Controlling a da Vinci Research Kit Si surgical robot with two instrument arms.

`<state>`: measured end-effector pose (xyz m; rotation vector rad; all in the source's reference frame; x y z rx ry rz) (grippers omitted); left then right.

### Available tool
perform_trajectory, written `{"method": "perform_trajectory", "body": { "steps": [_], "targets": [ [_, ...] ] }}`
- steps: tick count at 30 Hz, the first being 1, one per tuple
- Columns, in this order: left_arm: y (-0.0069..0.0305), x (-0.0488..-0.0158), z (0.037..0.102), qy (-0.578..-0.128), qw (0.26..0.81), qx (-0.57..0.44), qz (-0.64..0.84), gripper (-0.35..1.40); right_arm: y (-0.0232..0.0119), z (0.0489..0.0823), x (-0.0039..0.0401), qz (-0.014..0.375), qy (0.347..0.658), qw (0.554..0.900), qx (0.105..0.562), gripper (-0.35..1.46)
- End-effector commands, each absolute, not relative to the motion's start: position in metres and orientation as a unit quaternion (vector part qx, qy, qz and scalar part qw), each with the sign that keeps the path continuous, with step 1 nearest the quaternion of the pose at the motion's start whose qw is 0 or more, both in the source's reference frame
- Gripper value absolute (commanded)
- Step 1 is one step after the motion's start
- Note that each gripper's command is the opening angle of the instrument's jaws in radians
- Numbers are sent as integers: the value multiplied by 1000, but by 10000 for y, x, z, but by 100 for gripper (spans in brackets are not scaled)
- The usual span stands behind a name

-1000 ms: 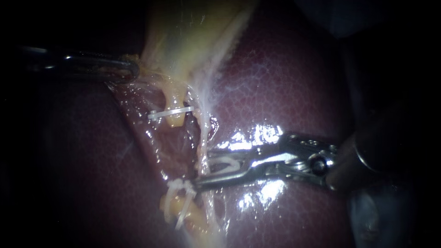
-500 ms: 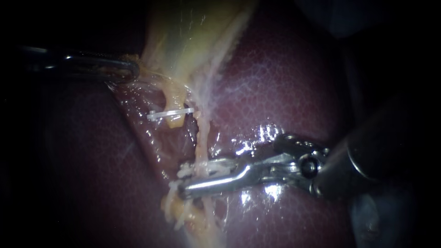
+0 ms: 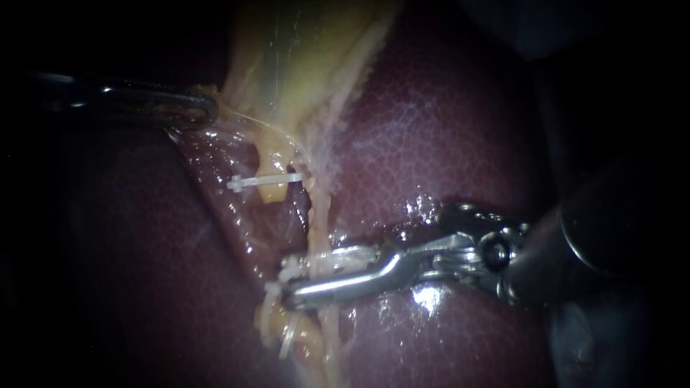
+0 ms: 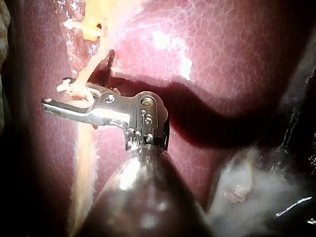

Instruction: Clipping second clip right tube

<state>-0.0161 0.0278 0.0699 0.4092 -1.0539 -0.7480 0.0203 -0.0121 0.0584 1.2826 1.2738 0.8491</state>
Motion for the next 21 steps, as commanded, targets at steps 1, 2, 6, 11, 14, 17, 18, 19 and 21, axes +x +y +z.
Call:
{"method": "perform_trajectory", "body": {
  "steps": [1, 2, 6, 11, 14, 17, 18, 19, 21],
  "targets": [
    [278, -161, 699, -487, 779, 189, -346, -35, -122, 586, 203, 358, 536, 542, 540, 17],
    [278, -161, 699, -487, 779, 189, -346, -35, -121, 586, 203, 358, 536, 542, 540, 13],
    [278, -160, 699, -487, 779, 189, -346, -35, -120, 588, 202, 357, 535, 542, 541, -19],
    [278, -160, 699, -487, 779, 189, -346, -35, -120, 589, 201, 354, 534, 543, 543, -35],
    [278, -160, 699, -487, 779, 189, -347, -35, -120, 590, 201, 354, 534, 543, 543, -35],
    [278, -160, 699, -487, 779, 189, -347, -35, -120, 590, 201, 348, 535, 544, 545, -35],
    [278, -160, 699, -487, 779, 189, -347, -35, -120, 590, 201, 348, 535, 544, 545, -35],
    [278, -160, 699, -487, 779, 189, -347, -35, -121, 590, 201, 345, 537, 545, 544, -35],
    [278, -160, 699, -487, 779, 189, -347, -35, -121, 591, 201, 345, 537, 545, 544, -35]
  ]
}}
